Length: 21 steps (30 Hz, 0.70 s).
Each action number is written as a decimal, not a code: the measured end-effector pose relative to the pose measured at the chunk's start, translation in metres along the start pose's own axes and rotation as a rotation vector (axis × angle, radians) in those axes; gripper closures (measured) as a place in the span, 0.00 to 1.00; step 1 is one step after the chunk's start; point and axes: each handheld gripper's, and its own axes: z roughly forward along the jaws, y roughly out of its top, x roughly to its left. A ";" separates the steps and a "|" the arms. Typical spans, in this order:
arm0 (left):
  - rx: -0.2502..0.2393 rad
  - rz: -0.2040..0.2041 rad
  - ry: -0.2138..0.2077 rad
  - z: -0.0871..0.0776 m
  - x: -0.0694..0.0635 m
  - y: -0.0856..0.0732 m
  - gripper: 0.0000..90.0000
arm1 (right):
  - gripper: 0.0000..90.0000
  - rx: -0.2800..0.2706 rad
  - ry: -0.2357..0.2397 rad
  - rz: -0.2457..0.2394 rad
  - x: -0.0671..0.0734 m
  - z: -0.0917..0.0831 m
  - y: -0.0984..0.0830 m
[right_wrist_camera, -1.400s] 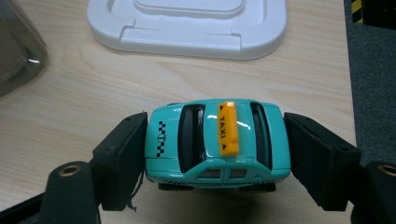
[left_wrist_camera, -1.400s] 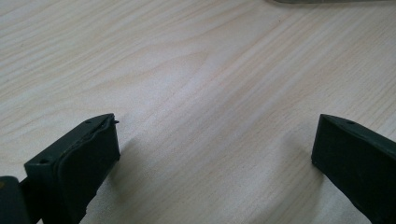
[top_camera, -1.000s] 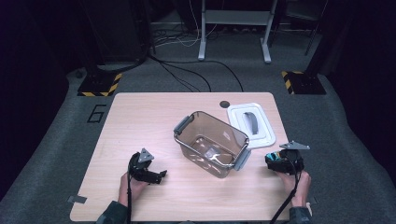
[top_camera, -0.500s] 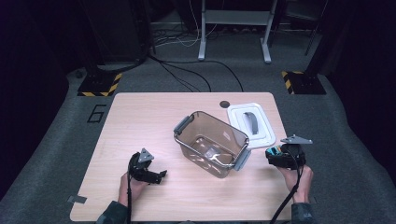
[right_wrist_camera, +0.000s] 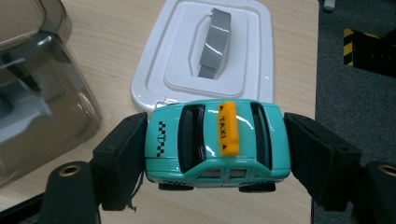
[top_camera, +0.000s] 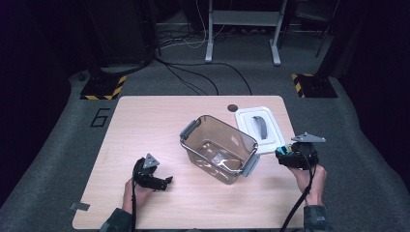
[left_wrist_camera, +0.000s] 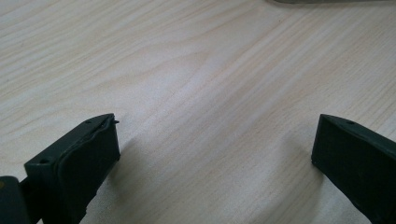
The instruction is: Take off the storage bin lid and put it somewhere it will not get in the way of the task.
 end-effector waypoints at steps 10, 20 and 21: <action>0.000 0.001 -0.001 0.000 0.000 0.000 0.00 | 0.27 -0.010 0.002 -0.023 0.003 -0.007 0.015; -0.002 0.002 0.001 0.000 0.000 0.000 0.00 | 0.27 -0.022 0.005 -0.048 0.007 -0.012 0.032; -0.001 0.003 0.001 0.000 0.000 0.000 0.00 | 0.27 -0.024 0.009 -0.051 0.008 -0.013 0.034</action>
